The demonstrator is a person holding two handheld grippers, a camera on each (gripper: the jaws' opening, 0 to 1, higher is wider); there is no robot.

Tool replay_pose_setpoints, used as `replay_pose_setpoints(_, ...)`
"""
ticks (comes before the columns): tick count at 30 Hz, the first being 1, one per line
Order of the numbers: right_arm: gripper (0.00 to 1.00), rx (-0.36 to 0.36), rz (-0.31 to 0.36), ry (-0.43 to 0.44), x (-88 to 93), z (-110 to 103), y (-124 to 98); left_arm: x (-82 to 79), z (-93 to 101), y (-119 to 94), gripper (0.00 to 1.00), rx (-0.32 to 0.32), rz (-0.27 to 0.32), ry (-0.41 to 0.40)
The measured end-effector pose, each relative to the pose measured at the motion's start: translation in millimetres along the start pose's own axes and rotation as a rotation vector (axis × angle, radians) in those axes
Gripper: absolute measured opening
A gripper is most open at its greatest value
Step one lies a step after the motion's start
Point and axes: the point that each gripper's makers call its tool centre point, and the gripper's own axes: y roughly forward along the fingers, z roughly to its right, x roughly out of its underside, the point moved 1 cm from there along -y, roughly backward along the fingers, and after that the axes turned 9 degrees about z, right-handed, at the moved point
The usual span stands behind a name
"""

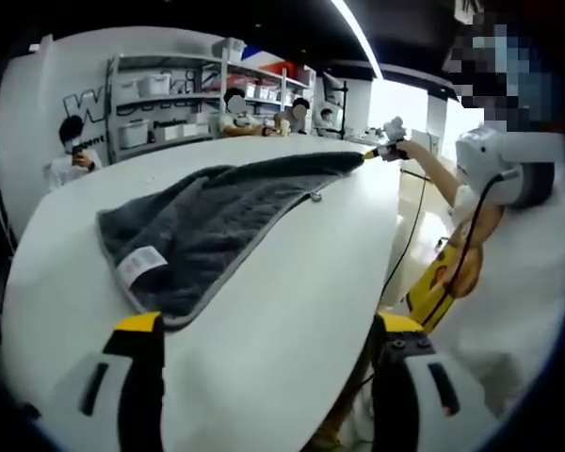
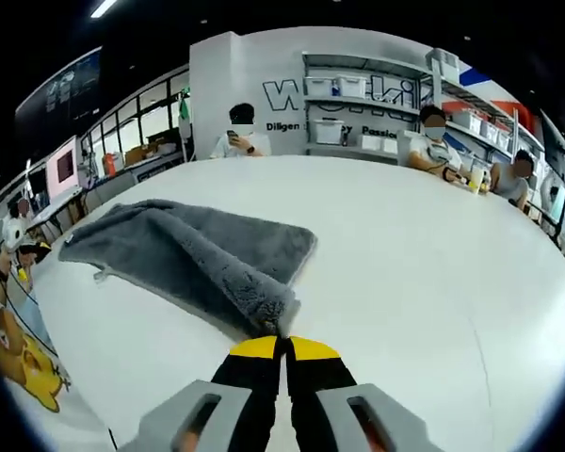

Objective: Fold the towel on the table until its edges align and the towel forms a compact rectangular stack.

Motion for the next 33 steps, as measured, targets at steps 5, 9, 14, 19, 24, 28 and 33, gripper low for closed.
replay_pose_setpoints(5,0.03,-0.003,-0.009,0.007,9.4,-2.3,-2.0,-2.0,2.7,3.1,0.96,0.012,0.0,0.006)
replay_pose_setpoints(9,0.03,-0.003,-0.003,-0.004,7.3,-4.0,-1.1,-2.4,2.9,3.4,0.96,0.015,-0.001,0.008)
replay_pose_setpoints(14,0.03,-0.002,0.006,-0.014,2.9,-3.3,1.1,-2.6,1.3,0.7,0.96,0.011,0.001,0.007)
replay_pose_setpoints(19,0.07,0.001,0.009,-0.034,1.0,-1.8,1.5,-1.5,0.1,-1.7,0.96,0.004,0.001,0.003)
replay_pose_setpoints(24,0.11,0.003,0.012,-0.037,0.3,-1.0,-0.9,-2.4,-0.1,-2.3,0.96,0.003,0.002,0.004)
replay_pose_setpoints(28,0.16,0.012,0.027,-0.043,-2.9,-2.0,-5.9,-3.2,1.8,0.1,0.96,0.008,0.0,0.007)
replay_pose_setpoints(33,0.22,0.007,0.035,-0.058,-4.7,-5.7,-11.7,-3.1,1.4,1.1,0.96,0.015,0.0,0.007)
